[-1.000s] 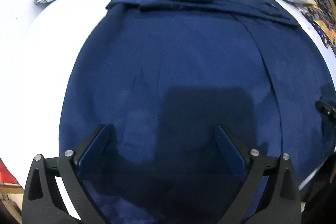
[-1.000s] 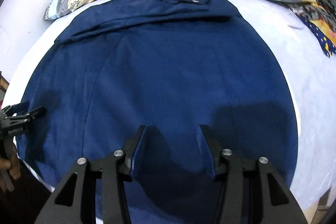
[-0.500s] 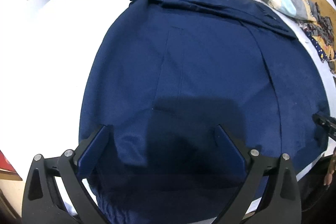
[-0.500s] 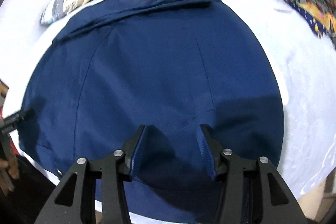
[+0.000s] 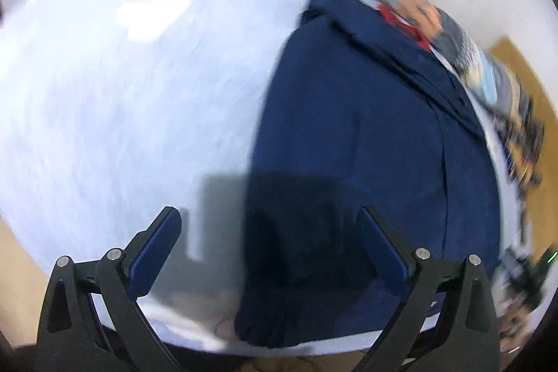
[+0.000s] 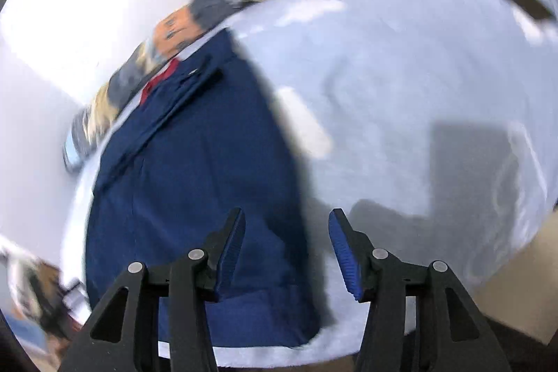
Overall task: Fold large clothes
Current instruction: 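Lift the hem with both grippers off the bed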
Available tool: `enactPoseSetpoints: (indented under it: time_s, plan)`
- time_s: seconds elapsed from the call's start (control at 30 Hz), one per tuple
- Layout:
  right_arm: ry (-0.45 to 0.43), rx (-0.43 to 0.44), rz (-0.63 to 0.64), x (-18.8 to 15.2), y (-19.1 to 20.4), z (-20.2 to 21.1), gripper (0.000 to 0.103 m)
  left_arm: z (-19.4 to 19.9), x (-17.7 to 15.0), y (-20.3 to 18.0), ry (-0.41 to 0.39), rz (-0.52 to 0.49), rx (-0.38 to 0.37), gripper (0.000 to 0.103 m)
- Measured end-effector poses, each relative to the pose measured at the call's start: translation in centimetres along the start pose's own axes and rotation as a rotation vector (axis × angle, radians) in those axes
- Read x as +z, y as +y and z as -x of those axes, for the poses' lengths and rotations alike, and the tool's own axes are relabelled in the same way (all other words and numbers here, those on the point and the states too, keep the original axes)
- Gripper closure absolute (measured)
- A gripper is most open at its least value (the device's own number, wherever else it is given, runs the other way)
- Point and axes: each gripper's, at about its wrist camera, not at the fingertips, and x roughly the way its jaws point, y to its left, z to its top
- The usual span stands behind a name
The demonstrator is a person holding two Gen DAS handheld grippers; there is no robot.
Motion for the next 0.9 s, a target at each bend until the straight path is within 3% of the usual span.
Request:
enactPoseSetpoints:
  time_s: [0.13,0.2,0.33,0.5,0.57,0.67,0.77,0.87,0.9]
  plan:
    - [0.1,0.121,-0.109,-0.7,-1.8,-1.5,0.05,-0.5,-0.4,2.2,0.05,0.119,-0.094,0.002]
    - [0.162,0.148,-0.107,-1.2,-1.6,-2.8,0.05,-0.4,-0.4,2.6,0.055,0.145,-0.125,0.002]
    - [0.202,0.173,-0.085,-2.0,-0.6,-3.6,0.05,-0.5,-0.9,2.9,0.065,0.179,-0.156,0.002]
    - [0.238,0.313,-0.025,-2.2,1.3,-3.1,0.05,-0.8,-1.7,0.6,0.108,0.066,-0.166,0.002]
    - [0.219,0.243,0.056,-2.2,2.6,-2.9,0.05,-0.9,-1.8,-0.3,0.113,0.006,-0.107,0.005]
    - [0.213,0.127,0.076,-2.1,2.5,-3.4,0.05,-1.1,-2.3,-0.9,0.13,-0.029,-0.041,0.008]
    - [0.223,0.126,0.059,-2.0,1.8,-3.6,0.05,-1.6,-2.7,-2.1,0.152,-0.09,-0.038,0.009]
    - [0.229,0.16,0.066,-2.2,1.9,-3.5,0.051,-1.5,-3.2,-3.7,0.141,-0.174,-0.029,0.035]
    - [0.232,0.188,0.066,-2.2,2.0,-3.5,0.058,-1.4,-3.3,-4.0,0.138,-0.183,-0.026,0.037]
